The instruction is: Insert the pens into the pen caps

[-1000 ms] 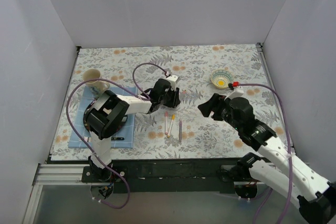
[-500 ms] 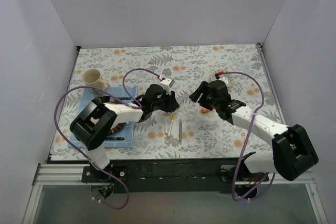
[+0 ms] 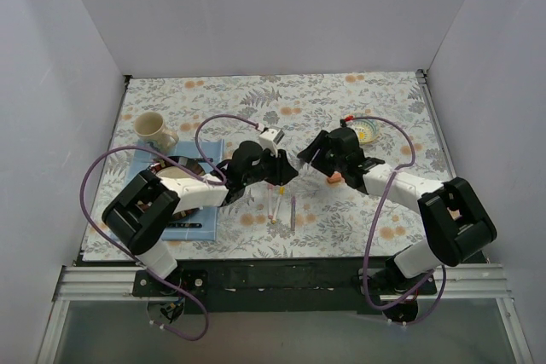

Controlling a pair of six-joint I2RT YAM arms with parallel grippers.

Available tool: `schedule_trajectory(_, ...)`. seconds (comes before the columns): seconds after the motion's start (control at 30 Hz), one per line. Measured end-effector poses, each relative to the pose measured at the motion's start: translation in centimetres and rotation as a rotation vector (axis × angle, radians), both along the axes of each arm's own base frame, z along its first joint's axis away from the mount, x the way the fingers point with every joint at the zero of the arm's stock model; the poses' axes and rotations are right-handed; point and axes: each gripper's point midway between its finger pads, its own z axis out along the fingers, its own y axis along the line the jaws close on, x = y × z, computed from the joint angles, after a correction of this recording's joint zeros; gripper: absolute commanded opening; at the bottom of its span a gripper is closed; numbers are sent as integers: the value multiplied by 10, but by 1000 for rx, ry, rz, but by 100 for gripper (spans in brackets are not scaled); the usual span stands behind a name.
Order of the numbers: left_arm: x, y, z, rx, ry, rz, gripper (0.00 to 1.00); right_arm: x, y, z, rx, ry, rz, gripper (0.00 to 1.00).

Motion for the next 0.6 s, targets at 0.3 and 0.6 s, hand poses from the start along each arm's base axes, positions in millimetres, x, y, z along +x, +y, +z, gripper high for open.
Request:
schedule_trajectory(0.3, -14, 1, 12, -29, -15, -21, 5, 1, 22, 18, 101, -86, 93, 1)
schedule_trajectory(0.6, -49, 2, 72, -133, -15, -124, 52, -51, 28, 84, 250, -446, 369, 1)
